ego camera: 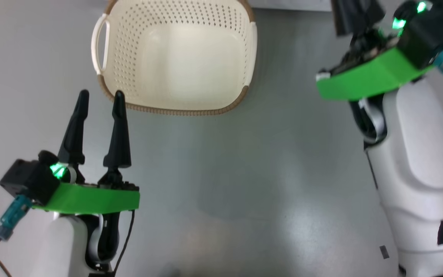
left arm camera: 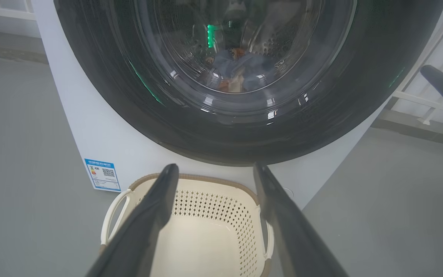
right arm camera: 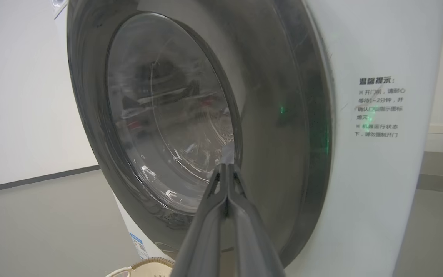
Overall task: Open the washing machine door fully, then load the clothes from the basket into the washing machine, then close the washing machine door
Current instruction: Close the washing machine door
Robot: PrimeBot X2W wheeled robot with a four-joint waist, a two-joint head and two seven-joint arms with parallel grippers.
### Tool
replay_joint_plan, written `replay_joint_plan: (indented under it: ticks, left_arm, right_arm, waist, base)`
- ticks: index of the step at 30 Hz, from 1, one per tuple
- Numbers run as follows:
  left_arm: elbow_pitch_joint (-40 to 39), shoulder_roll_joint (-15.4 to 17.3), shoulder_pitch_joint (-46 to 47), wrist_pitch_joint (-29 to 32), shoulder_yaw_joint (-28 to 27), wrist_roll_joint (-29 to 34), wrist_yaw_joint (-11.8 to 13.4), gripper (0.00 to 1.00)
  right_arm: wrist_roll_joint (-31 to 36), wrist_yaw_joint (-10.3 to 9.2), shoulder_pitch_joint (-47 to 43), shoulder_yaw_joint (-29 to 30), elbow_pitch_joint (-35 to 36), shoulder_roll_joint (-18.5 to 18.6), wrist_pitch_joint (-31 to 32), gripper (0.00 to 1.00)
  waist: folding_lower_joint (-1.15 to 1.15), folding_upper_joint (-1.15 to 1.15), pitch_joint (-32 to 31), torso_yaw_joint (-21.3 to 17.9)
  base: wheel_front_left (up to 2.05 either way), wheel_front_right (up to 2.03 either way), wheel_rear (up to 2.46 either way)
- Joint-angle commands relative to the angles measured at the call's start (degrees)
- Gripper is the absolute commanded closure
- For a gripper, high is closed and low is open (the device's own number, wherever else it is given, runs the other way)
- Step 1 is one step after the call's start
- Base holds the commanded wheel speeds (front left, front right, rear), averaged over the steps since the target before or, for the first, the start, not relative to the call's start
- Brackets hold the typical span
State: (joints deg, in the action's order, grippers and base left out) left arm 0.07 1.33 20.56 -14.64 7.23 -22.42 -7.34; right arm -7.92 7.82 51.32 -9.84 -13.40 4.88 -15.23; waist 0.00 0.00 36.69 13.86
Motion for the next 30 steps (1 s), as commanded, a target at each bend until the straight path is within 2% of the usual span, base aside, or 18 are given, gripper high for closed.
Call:
replay_joint_plan:
  ticks: [1, 11, 17, 18, 19, 20, 21, 30]
  left_arm:
    - [-0.9, 1.5, -2.0, -0.4, -2.2, 0.6, -0.1, 0.00]
    - [-0.5, 1.8, -5.1, -0.4, -4.3, 2.7, -0.1, 0.00]
    - [-0.3, 2.0, -7.2, -0.4, -5.3, 3.5, -0.1, 0.00]
    - [-0.3, 2.1, -7.6, -0.4, -5.4, 3.6, -0.1, 0.00]
    - [-0.4, 2.2, -8.0, -0.4, -5.5, 3.7, -0.1, 0.00]
    - [-0.4, 2.2, -8.4, -0.4, -5.6, 3.8, -0.1, 0.00]
    - [-0.5, 2.3, -8.7, -0.4, -5.8, 3.9, -0.1, 0.00]
    - [-0.7, 2.2, -11.8, -0.4, -7.2, 4.5, -0.1, 0.00]
  right_arm:
    - [-1.0, -0.33, -3.1, -1.3, 1.9, -2.0, 0.2, 1.00]
    - [-1.5, -0.33, -16.5, 0.1, 4.1, -1.5, 0.2, 1.00]
    - [-2.3, -0.33, -21.3, 0.4, 4.7, -1.6, 0.2, 0.99]
    - [-2.4, -0.33, -22.0, 0.6, 4.6, -1.6, 0.2, 0.82]
    - [-2.5, -0.33, -22.8, 0.8, 4.7, -1.6, 0.2, 0.60]
    - [-2.7, -0.33, -23.5, 0.9, 4.9, -1.7, 0.2, 0.18]
    - [-2.9, -0.33, -24.2, 1.1, 4.9, -1.7, 0.2, 0.00]
    - [-2.5, -0.33, -31.4, 2.2, 6.1, -1.7, 0.2, 0.00]
  waist:
    - [0.00, 0.00, -1.7, -1.0]
    - [0.00, 0.00, -8.9, -4.6]
    - [0.00, 0.00, -12.6, -6.6]
    - [0.00, 0.00, -13.2, -6.9]
    - [0.00, 0.00, -13.8, -7.2]
    - [0.00, 0.00, -14.3, -7.4]
    - [0.00, 0.00, -14.8, -7.7]
    - [0.00, 0.00, -19.5, -9.4]
  base:
    - [0.00, 0.00, 0.00]
    - [0.00, 0.00, 0.00]
    - [0.00, 0.00, 0.00]
    - [0.00, 0.00, 0.00]
    - [0.00, 0.00, 0.00]
    - [0.00, 0.00, 0.00]
    - [0.00, 0.00, 0.00]
    - [0.00, 0.00, 0.00]
